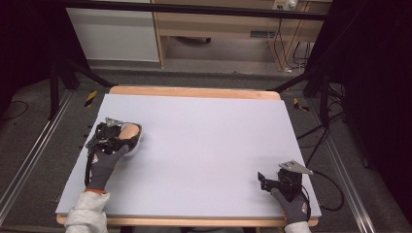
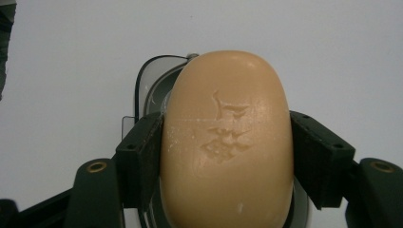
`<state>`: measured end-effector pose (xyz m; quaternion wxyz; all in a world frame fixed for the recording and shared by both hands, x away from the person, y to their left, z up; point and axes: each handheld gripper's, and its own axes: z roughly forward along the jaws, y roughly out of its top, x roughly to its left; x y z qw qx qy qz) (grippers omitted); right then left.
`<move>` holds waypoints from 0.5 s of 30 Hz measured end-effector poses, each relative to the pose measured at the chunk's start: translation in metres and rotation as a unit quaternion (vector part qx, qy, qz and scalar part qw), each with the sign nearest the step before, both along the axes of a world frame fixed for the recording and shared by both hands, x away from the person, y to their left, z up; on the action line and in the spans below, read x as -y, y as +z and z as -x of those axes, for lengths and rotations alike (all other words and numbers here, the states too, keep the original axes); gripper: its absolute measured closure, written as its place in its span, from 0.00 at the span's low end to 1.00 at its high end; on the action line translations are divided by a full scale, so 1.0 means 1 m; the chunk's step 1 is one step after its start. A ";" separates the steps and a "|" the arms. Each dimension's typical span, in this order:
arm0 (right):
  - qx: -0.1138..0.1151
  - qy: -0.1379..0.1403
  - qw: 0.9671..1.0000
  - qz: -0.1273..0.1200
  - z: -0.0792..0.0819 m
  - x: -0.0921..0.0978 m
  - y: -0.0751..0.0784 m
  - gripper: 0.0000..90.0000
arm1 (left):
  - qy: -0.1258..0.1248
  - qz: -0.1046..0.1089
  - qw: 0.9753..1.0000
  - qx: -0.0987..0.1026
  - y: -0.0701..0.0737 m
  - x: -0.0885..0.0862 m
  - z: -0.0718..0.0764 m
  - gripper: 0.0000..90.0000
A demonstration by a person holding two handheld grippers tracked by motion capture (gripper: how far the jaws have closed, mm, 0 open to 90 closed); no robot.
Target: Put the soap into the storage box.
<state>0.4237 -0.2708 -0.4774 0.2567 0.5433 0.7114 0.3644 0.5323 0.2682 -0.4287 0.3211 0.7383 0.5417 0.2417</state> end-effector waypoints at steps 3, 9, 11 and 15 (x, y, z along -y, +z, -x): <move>0.000 0.000 1.000 0.000 0.000 0.000 0.000 0.05 | -0.002 0.001 1.000 -0.001 0.000 0.001 0.000 0.35; 0.000 0.000 1.000 0.000 0.000 0.000 0.000 0.05 | -0.002 0.005 1.000 -0.005 -0.001 0.002 -0.001 0.35; 0.000 0.000 1.000 0.000 0.000 0.000 0.000 0.05 | -0.001 0.006 1.000 -0.005 -0.002 0.002 -0.001 0.35; -0.001 0.001 1.000 0.000 0.000 0.000 0.000 0.05 | -0.001 0.007 1.000 -0.004 -0.002 0.002 -0.001 0.34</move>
